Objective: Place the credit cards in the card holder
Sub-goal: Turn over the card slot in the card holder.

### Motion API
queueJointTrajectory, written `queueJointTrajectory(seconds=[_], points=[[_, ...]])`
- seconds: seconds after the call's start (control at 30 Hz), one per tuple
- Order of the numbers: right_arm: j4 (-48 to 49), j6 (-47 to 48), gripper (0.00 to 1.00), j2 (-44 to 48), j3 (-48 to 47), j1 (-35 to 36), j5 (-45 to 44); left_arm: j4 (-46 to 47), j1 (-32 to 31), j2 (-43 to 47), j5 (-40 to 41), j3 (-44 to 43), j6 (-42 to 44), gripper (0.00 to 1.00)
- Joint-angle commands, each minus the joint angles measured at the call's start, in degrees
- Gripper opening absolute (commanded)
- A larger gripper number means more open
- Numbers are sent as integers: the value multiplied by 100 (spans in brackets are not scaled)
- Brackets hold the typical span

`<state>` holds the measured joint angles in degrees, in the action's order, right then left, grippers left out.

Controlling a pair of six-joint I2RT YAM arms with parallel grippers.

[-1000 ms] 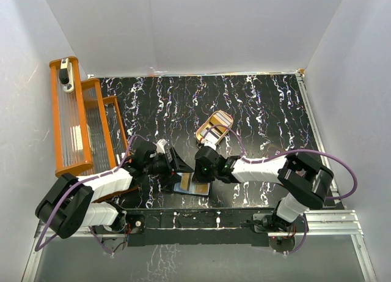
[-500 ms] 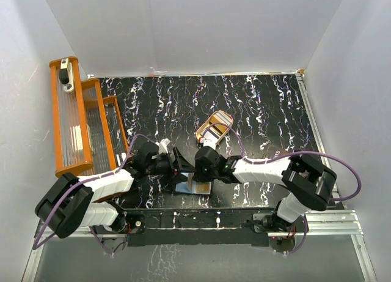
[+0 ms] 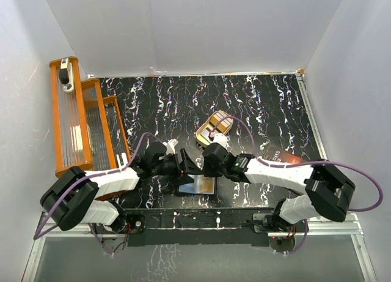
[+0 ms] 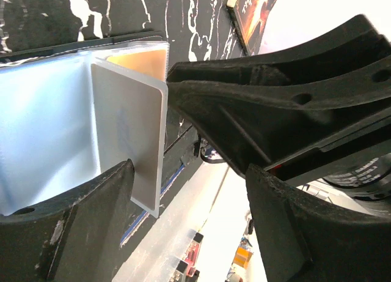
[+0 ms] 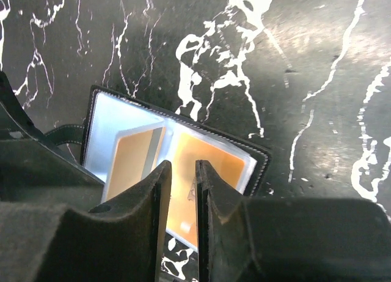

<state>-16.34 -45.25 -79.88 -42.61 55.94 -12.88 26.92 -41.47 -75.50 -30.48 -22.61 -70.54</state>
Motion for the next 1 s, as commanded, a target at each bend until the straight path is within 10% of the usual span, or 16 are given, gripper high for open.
queueJointTrajectory(seconds=[0.0, 0.47, 0.97], points=[[-378, 16, 22, 422, -78, -212, -526, 221, -192, -139, 99, -274, 54, 72], [-706, 1379, 33, 1080, -661, -2170, 111, -144, -493, -472, 230, -592, 514, 72], [-936, 2961, 55, -1048, -2799, -2627, 77, -4174, -452, 920, 2449, -1736, 2507, 73]])
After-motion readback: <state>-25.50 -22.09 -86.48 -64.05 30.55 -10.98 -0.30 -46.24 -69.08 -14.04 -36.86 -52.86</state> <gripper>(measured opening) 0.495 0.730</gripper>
